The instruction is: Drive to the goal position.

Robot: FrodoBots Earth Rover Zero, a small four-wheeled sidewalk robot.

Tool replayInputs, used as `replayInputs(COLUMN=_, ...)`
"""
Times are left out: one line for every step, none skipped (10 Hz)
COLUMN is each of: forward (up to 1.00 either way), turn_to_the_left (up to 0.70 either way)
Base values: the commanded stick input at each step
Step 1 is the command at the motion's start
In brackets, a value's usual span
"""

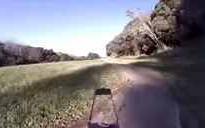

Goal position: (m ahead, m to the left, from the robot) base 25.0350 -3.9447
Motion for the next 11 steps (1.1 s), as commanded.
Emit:
replayInputs(forward=0.5, turn_to_the_left=-0.34)
replayInputs(forward=0.5, turn_to_the_left=-0.21)
replayInputs(forward=0.5, turn_to_the_left=0.0)
replayInputs(forward=0.5, turn_to_the_left=0.0)
replayInputs(forward=0.5, turn_to_the_left=0.0)
replayInputs(forward=0.5, turn_to_the_left=0.0)
replayInputs(forward=0.5, turn_to_the_left=0.0)
replayInputs(forward=0.5, turn_to_the_left=0.01)
replayInputs(forward=0.5, turn_to_the_left=0.02)
replayInputs(forward=0.5, turn_to_the_left=0.26)
replayInputs(forward=0.5, turn_to_the_left=0.41)
